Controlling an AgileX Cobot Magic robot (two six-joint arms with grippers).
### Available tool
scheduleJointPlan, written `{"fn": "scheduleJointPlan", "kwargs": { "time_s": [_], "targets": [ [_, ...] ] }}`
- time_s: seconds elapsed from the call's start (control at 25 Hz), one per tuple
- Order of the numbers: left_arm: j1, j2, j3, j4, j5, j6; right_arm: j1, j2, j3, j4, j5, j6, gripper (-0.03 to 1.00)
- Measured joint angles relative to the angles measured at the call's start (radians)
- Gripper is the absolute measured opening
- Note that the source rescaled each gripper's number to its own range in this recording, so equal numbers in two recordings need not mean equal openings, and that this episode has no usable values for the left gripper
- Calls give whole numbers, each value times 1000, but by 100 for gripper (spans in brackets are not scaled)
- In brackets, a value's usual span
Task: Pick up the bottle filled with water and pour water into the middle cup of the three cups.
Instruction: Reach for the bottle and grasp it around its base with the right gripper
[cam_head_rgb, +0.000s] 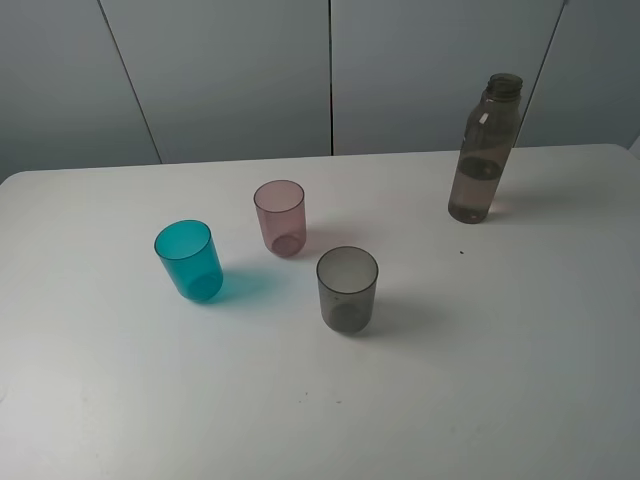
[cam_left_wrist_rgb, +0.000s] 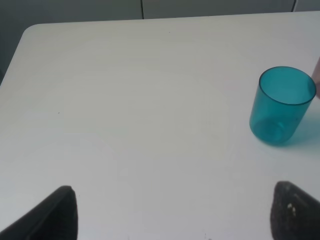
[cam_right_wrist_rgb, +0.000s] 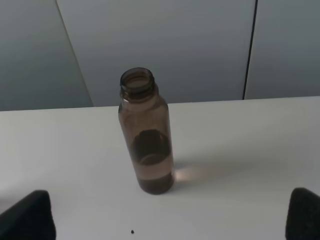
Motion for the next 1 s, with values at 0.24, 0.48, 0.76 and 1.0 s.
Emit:
{"fn": "scheduleJointPlan", "kwargs": {
  "time_s": [0.24, 0.48, 0.76, 1.0],
  "targets": [
    [0, 0, 0, 0, 0, 0, 81, 243, 15, -2, -115, 0, 100],
    [0, 0, 0, 0, 0, 0, 114, 447, 142, -2, -306, 0, 100],
    [0, 0, 0, 0, 0, 0, 118, 660, 256, -36, -648, 0, 100],
    [0, 0, 0, 0, 0, 0, 118, 860, 269, -163, -770, 0, 100]
  ]
}}
